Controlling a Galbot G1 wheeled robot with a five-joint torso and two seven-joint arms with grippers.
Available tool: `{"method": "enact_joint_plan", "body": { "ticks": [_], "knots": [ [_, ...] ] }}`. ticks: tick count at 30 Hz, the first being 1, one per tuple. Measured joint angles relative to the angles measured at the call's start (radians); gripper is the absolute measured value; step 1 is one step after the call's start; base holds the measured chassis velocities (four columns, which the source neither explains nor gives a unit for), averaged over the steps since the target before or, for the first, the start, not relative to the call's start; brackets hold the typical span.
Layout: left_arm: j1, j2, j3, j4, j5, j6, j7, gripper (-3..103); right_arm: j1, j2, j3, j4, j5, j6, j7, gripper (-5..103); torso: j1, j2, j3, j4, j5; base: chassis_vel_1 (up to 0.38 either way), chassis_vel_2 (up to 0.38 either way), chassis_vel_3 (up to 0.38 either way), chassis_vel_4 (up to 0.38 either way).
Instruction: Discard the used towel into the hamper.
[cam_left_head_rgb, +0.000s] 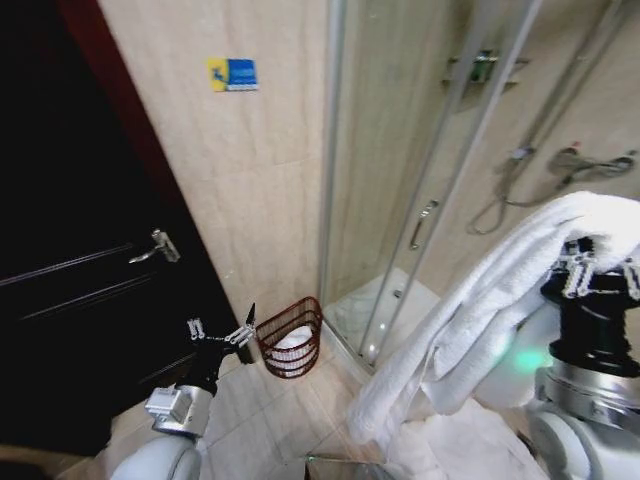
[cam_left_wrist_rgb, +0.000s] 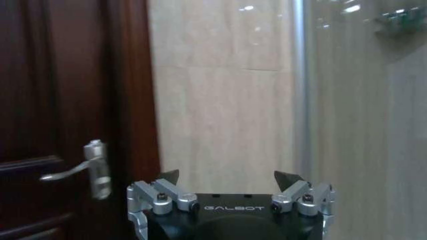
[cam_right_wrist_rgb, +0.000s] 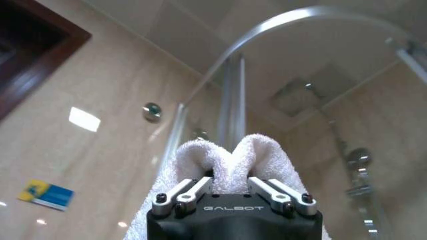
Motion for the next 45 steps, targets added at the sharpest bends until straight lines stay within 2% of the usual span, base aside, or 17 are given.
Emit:
{"method": "enact_joint_plan", "body": {
  "ticks": [18, 25, 29, 45],
  "knots": [
    [0.0, 0.0, 0.0, 0.0, 0.0, 0.0, 0.0, 93, 0.01, -0.015, 0.014, 0.0, 0.016, 0.002, 0.0, 11, 0.0, 0.0, 0.0, -0.0001, 0.0001, 0.125, 0.12, 0.121, 0.123],
    [0.0, 0.0, 0.0, 0.0, 0.0, 0.0, 0.0, 93, 0.015, -0.019, 0.019, 0.0, 0.003, -0.02, -0.003, 11, 0.0, 0.0, 0.0, 0.0002, 0.0001, 0.084, 0.097, 0.088, 0.083],
    [0.0, 0.0, 0.0, 0.0, 0.0, 0.0, 0.0, 93, 0.022, -0.019, 0.014, 0.0, 0.0, -0.022, -0.005, 11, 0.0, 0.0, 0.0, -0.0005, 0.0002, 0.0, 0.0, 0.0, 0.0],
    [0.0, 0.0, 0.0, 0.0, 0.0, 0.0, 0.0, 93, 0.035, -0.035, 0.013, 0.0, 0.025, -0.006, 0.006, 11, 0.0, 0.0, 0.0, 0.0, -0.0002, 0.072, 0.075, -0.077, -0.07]
  ]
}}
